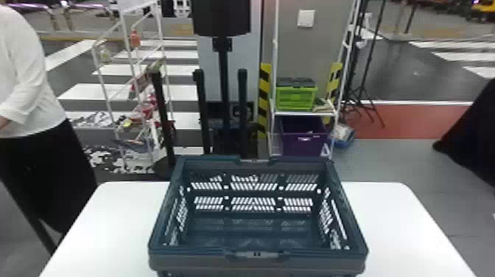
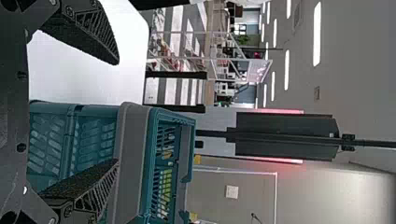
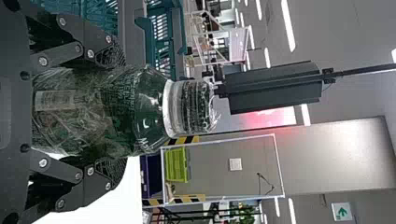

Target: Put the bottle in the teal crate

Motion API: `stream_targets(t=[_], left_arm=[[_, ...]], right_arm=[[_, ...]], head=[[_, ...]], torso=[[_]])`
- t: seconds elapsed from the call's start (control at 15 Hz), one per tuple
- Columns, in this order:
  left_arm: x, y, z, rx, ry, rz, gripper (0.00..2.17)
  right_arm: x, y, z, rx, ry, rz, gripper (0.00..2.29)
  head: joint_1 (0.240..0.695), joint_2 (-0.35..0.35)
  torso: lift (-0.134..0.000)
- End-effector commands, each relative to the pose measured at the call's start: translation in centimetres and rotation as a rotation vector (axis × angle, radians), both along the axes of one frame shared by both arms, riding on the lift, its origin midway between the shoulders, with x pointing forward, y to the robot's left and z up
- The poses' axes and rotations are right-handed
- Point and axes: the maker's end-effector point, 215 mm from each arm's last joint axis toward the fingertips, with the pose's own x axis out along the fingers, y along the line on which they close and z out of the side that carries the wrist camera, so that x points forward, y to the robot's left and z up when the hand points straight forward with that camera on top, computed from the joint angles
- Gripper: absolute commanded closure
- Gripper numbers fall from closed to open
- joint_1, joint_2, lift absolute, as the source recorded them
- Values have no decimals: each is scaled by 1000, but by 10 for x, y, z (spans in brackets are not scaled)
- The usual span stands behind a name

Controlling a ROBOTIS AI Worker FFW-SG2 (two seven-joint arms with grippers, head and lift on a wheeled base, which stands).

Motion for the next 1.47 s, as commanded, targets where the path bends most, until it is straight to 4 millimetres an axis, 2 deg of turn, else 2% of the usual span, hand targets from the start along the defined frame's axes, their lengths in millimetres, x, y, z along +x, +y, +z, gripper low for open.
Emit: stream_targets(t=[0.0, 0.27, 0.33, 0.4, 0.53, 0.67, 0.8, 0.87, 1.07, 1.4], left_arm=[[0, 0, 0, 0, 1, 0, 144], [-1, 0, -2, 2, 4, -1, 144], [-2, 0, -2, 1, 3, 0, 144], [-3, 0, -2, 1, 3, 0, 144], [-6, 2, 1, -8, -12, 3, 144], [-9, 4, 1, -10, -17, 6, 144], [-11, 6, 2, -13, -21, 8, 144], [-12, 7, 4, -17, -28, 10, 144], [-16, 8, 6, -25, -39, 15, 144], [-19, 11, 6, -31, -51, 19, 144]], right_arm=[[2, -1, 7, -3, -12, -2, 1848], [21, -15, 51, -17, -92, -17, 1848], [30, -19, 70, -32, -133, -22, 1848], [37, -22, 80, -39, -150, -24, 1848], [54, -25, 88, -41, -139, -21, 1848], [80, -22, 84, -29, -69, -5, 1848], [103, -13, 75, -15, 31, 25, 1848], [114, -6, 79, -25, 56, 50, 1848], [145, 29, 78, -56, 172, 147, 1848], [180, 78, 55, -135, 413, 275, 1845]], head=[[499, 0], [499, 0], [499, 0], [499, 0], [499, 0], [499, 0], [499, 0], [499, 0], [499, 0], [499, 0]], torso=[[0], [0], [0], [0], [0], [0], [0], [0], [0], [0]])
